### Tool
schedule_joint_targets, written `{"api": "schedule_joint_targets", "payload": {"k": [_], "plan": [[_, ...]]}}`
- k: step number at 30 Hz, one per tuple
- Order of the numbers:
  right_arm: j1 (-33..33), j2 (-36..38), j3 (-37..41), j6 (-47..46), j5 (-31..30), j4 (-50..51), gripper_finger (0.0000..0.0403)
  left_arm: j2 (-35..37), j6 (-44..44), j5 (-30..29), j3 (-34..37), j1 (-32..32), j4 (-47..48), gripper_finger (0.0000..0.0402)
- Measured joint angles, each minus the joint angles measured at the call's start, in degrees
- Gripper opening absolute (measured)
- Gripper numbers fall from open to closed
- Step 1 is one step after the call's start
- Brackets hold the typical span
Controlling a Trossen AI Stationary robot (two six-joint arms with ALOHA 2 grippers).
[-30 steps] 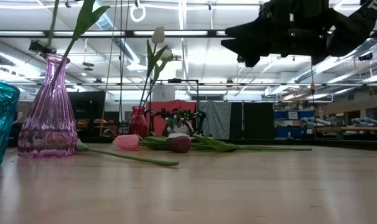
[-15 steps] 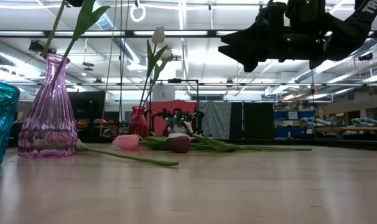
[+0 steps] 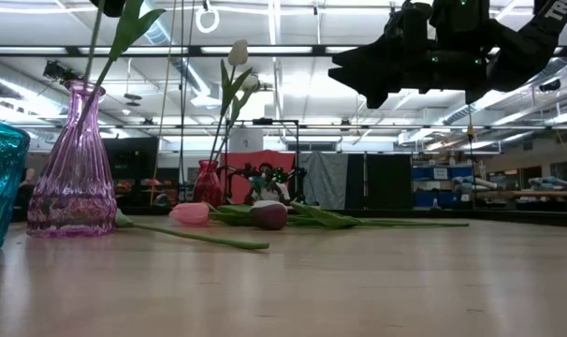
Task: Sort flowers into vase by color
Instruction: Put the top dark red tulip into the pink vase
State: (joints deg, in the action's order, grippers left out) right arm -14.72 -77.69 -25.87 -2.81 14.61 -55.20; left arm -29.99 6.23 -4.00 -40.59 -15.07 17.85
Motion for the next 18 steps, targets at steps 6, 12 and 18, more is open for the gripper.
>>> {"api": "schedule_joint_targets", "payload": {"k": [6,12,18], "plan": [[0.0,0.0,0.0,0.0,-0.01,0.05,0.0209,0.01,3.32,-0.51,5.82,0.0,-2.86,0.0015],[0.0,0.0,0.0,0.0,0.0,0.27,0.0208,0.01,8.38,2.13,10.25,0.0,-3.05,0.0015],[0.0,0.0,0.0,-0.02,0.0,0.36,0.0208,-0.01,14.61,2.92,11.97,0.0,-1.33,0.0015]]}}
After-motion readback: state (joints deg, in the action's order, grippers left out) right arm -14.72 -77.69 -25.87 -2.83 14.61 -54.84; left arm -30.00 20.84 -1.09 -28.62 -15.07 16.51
